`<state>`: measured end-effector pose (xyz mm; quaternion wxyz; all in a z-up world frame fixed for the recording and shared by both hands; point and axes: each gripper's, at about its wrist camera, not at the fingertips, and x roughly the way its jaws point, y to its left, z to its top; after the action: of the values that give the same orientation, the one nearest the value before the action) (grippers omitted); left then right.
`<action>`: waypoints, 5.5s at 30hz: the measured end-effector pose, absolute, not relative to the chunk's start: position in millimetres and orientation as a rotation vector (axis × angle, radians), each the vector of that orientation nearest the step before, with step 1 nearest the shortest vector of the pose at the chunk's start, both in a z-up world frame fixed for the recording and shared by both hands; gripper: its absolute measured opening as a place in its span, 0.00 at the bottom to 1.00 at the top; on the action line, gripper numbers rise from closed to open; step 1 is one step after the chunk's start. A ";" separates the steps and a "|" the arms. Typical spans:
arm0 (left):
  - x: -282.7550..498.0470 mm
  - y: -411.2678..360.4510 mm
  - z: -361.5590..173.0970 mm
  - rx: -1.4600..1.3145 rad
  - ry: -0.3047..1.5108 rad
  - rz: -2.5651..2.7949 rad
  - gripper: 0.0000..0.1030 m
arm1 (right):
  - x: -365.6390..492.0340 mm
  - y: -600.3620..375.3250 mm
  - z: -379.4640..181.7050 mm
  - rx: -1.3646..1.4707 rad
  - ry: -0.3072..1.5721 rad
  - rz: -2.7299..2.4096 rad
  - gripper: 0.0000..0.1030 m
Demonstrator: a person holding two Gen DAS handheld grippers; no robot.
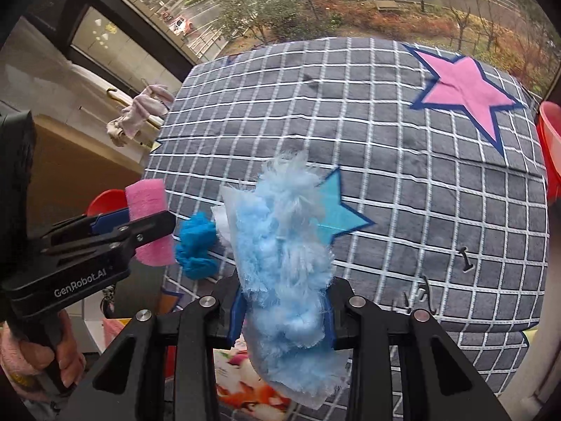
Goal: Organize soft objects
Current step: 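Lift the pink sponge with left tool while right tool carries the fluffy item over the box, then open both tools to drop the pink sponge and fluffy item into the box, then reach left tool toward the blue cloth while right tool reaches the second pink sponge, then grasp the crumpled blue cloth with left tool while right tool grasps the pink sponge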
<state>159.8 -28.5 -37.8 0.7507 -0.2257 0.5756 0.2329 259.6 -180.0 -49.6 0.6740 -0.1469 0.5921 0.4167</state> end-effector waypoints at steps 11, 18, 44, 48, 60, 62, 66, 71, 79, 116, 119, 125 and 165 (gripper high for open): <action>87.3 -24.0 -5.2 -0.452 1.227 0.472 0.47 | 215.4 -152.8 -28.1 -0.359 1.289 0.939 0.36; 58.4 -43.0 -1.3 -0.414 1.243 0.357 0.47 | 185.3 -165.5 -27.0 -0.360 1.302 0.867 0.36; -73.7 -85.3 11.8 -0.320 1.252 0.145 0.47 | 42.6 -234.6 -20.9 -0.298 1.359 0.694 0.36; -96.2 -73.7 9.0 -0.329 1.255 0.180 0.47 | 17.9 -223.1 -13.9 -0.308 1.351 0.741 0.36; -174.5 -4.5 -11.8 -0.483 1.247 0.413 0.47 | -43.7 -129.9 -4.9 -0.452 1.310 0.970 0.36; -187.1 6.1 -16.3 -0.514 1.246 0.450 0.47 | -53.5 -112.8 -7.6 -0.488 1.312 1.007 0.36; -211.3 27.0 -27.0 -0.585 1.245 0.524 0.47 | -71.6 -80.0 -14.1 -0.562 1.313 1.073 0.36; -234.0 45.4 -39.0 -0.661 1.241 0.590 0.47 | -86.4 -45.5 -27.3 -0.642 1.326 1.130 0.36; -241.0 56.3 -52.3 -0.714 1.247 0.614 0.47 | -94.8 -6.1 -49.2 -0.728 1.354 1.156 0.36; -240.7 50.7 71.9 -0.532 0.774 0.822 1.00 | -24.1 14.3 8.4 -0.481 1.197 1.095 1.00; -237.6 53.2 82.5 -0.576 0.727 0.747 1.00 | -23.8 2.7 38.3 -0.416 1.092 1.116 1.00; -220.1 32.9 122.4 -0.417 0.651 0.698 1.00 | -22.1 -22.6 92.1 -0.332 0.902 1.108 1.00; 99.9 48.1 -92.0 -0.647 1.467 0.512 1.00 | 182.1 -153.1 -122.2 -0.406 1.540 0.581 1.00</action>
<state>99.9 48.1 -92.0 0.6664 -0.2868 0.6498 0.2268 182.1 -153.1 -122.2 0.6618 -0.1796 0.6811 0.2567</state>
